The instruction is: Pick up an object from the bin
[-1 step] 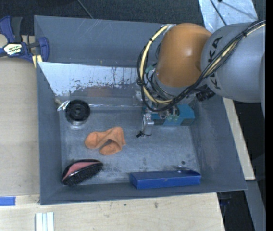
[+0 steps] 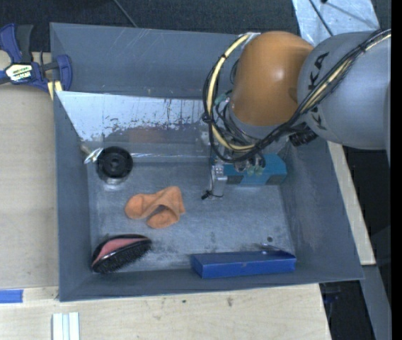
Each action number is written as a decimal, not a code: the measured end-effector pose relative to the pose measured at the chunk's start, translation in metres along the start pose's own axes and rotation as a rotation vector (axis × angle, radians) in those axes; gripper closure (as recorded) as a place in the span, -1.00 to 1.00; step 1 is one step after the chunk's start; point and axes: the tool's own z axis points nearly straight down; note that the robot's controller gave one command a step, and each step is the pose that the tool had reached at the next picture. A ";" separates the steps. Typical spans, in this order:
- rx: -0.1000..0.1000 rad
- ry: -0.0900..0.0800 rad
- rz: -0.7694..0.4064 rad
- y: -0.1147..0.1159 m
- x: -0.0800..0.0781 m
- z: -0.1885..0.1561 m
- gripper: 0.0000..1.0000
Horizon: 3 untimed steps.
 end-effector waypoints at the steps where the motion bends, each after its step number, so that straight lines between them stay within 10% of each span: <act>1: 0.000 -0.005 -0.056 0.042 0.005 0.066 -1.00; 3: 0.000 -0.002 -0.039 0.060 0.009 0.054 -1.00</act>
Offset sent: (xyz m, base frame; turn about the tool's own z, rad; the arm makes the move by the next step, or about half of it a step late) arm -0.0057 0.0556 -0.0275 0.0532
